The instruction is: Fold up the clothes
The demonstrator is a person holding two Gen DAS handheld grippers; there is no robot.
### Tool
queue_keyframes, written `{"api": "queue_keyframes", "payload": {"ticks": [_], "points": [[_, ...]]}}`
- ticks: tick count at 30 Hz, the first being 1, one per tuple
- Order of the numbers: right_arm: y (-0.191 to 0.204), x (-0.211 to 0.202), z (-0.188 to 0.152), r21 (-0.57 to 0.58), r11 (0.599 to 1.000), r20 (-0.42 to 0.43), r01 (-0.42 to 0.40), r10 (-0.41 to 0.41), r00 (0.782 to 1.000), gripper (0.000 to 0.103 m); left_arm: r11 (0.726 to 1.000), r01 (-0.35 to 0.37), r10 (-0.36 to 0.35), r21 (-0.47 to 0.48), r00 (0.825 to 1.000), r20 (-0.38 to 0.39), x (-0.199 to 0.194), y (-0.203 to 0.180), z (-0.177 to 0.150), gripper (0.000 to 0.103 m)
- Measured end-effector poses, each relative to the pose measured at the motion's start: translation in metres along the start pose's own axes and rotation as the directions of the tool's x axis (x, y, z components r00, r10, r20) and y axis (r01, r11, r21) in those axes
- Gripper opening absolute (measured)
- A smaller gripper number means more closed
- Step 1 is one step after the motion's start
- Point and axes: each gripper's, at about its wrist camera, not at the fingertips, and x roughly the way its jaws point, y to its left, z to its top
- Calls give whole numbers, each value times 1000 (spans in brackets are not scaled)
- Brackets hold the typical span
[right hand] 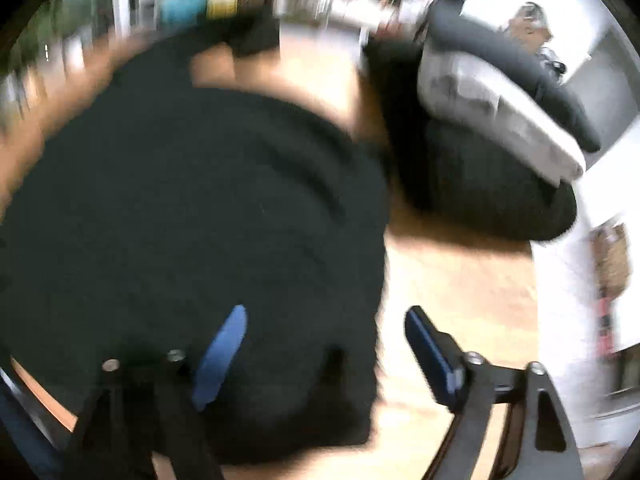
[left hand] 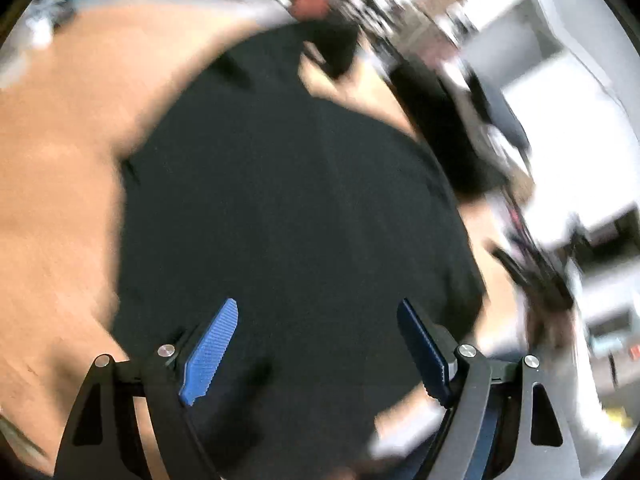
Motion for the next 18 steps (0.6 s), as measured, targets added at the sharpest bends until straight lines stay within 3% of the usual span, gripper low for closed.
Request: {"api": "queue_keyframes", "payload": {"ticks": [1,4,7,10,13,15,17,18], "points": [[8,-11,16,62,994,108,-86,79,991,101,998,-50,52,-32,997,59,-1,9,22,82],[17,-3,53,136,952,236,-274,238,942,103,986,-158,163,-47,977,134,12,26,82,82],[6,15,52,208,885,281,-416,353,892,103,975,-222,220,12,972,82,46,32,126,82],[4,3,37,287,824,420,-488,349,838,103,961,-274,275,47,961,-19,85,41,158,82],[6,11,29,267,812,446,-520,374,813,103,944,-325,328,49,941,-86,116,52,176,82],[2,6,27,205,824,455,-528,398,797,103,945,-323,326,47,942,-80,126,54,181,82],[5,15,35,197,851,427,-487,372,824,103,952,-302,305,45,950,-71,134,55,186,82],[-3,19,29,206,846,401,-492,385,831,103,955,-293,295,44,952,-81,139,55,186,82]]}}
